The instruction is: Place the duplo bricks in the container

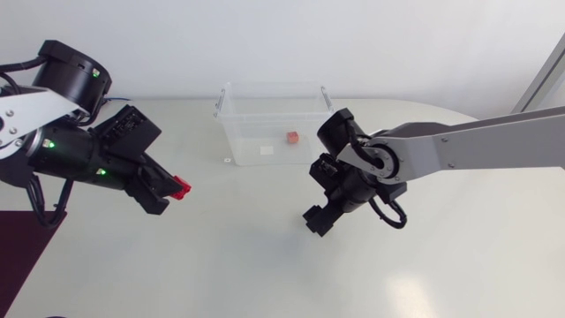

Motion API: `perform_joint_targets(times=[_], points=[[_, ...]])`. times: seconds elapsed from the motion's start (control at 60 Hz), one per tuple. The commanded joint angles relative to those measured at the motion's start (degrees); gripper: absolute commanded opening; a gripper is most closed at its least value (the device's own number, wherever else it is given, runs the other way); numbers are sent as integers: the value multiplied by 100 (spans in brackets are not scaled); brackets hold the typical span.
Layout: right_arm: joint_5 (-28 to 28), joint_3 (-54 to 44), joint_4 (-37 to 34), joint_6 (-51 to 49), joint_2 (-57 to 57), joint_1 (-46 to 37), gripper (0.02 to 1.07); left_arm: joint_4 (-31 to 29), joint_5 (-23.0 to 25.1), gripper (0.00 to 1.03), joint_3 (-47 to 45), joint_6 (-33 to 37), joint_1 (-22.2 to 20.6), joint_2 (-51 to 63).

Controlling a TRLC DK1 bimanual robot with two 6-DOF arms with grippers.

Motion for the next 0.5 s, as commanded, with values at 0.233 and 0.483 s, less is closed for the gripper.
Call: perform_joint_targets(times=[0.233,0.483], points=[[-75,-116,389,-7,595,-109,100,445,444,30,329,-277,120,317],[-110,-159,626,-68,929,-162,85,674,584,30,417,-312,199,677]])
